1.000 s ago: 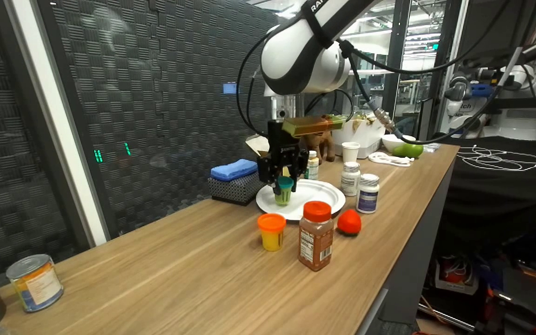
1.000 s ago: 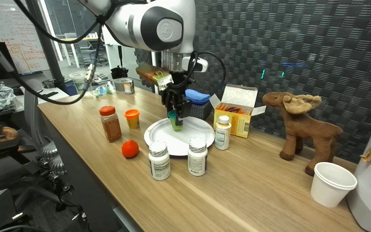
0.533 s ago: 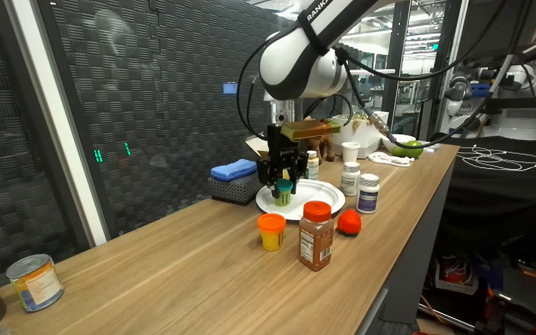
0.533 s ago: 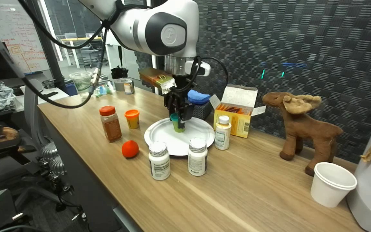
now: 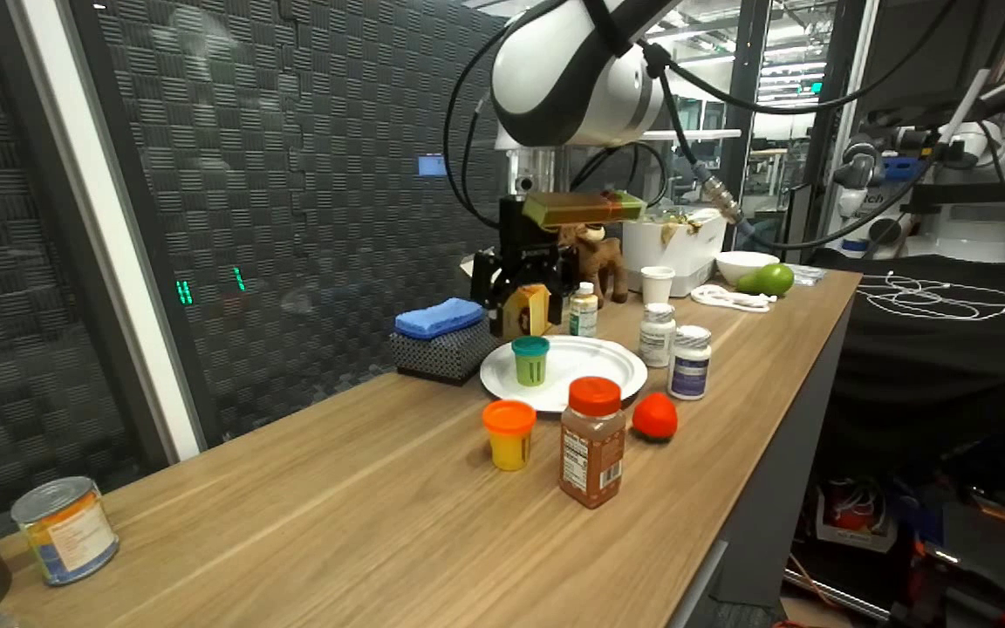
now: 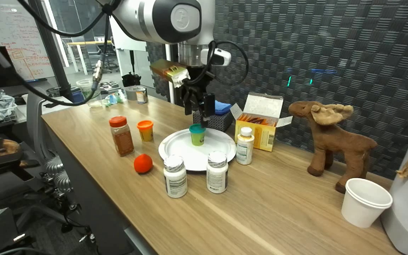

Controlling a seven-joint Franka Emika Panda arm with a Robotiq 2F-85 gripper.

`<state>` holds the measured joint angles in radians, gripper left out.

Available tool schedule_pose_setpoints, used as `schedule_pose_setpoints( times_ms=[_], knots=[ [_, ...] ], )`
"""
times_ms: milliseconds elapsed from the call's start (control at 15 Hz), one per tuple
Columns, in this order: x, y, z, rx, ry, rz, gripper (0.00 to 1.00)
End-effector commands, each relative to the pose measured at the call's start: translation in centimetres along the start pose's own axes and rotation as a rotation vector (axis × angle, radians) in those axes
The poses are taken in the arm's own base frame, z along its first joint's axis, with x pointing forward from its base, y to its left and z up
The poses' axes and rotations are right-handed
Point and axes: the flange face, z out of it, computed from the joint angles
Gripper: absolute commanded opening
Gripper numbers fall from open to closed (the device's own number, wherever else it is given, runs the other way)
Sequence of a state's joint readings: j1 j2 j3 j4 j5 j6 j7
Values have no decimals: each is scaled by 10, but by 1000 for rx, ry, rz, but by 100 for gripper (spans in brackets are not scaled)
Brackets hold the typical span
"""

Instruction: Put the bottles on the tray

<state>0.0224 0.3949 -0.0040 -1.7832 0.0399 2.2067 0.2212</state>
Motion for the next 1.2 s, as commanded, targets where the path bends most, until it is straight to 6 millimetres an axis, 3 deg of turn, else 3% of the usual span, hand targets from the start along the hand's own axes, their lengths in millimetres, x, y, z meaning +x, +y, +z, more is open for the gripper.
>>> schedule_pose_setpoints(
  times_ms=[0, 400, 667, 1133],
  knots=[
    [-29, -20, -33, 8, 41, 3, 100],
    [-69, -88, -47, -17, 61, -95, 100],
    [-91, -127, -30, -88, 53, -141, 100],
    [-115, -140, 8, -141, -2, -172, 100]
  ],
)
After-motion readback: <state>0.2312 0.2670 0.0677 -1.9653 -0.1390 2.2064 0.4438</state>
